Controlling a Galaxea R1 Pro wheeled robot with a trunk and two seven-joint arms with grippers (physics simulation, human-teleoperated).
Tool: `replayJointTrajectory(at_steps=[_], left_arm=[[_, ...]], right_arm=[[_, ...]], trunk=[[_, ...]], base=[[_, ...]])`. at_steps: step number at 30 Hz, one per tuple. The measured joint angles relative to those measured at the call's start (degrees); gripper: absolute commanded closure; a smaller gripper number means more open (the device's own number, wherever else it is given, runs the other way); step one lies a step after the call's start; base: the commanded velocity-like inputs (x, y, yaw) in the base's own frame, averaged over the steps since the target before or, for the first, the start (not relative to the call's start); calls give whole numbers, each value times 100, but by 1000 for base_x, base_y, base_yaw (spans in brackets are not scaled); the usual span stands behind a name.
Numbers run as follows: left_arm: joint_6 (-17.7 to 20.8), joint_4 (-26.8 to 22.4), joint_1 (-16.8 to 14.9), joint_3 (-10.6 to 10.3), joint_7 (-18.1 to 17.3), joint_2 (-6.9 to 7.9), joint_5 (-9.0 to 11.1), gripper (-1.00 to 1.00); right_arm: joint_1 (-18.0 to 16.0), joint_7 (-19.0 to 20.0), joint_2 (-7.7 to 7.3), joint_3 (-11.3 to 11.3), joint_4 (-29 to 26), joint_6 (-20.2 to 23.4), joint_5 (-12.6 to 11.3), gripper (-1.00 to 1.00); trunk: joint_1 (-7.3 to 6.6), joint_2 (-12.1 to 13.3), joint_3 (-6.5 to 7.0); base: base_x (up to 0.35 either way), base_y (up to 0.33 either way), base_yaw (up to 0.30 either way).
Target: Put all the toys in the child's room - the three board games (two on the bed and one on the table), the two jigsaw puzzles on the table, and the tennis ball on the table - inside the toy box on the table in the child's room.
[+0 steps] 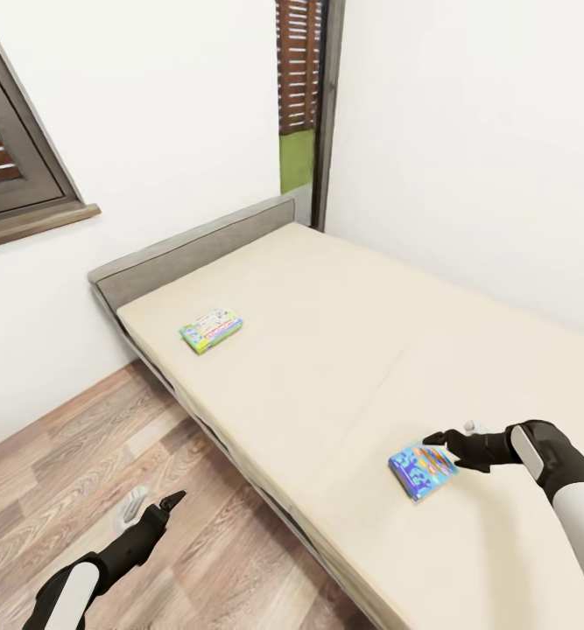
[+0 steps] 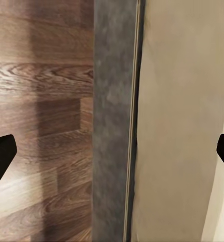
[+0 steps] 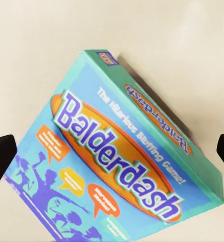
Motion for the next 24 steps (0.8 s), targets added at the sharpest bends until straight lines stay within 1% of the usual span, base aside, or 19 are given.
replayJointTrajectory(at_steps=[7, 24], left_arm=[[0, 1, -7, 0, 3, -1, -1, -100], [0, 3, -10, 0, 4, -1, -1, -100]], right_arm=[[10, -1, 21, 3, 9, 211, 0, -100], [38, -1, 28, 4, 20, 274, -2, -100]], trunk=[[0, 0, 14], [0, 0, 18]], base=[[0, 0, 76], [0, 0, 8]])
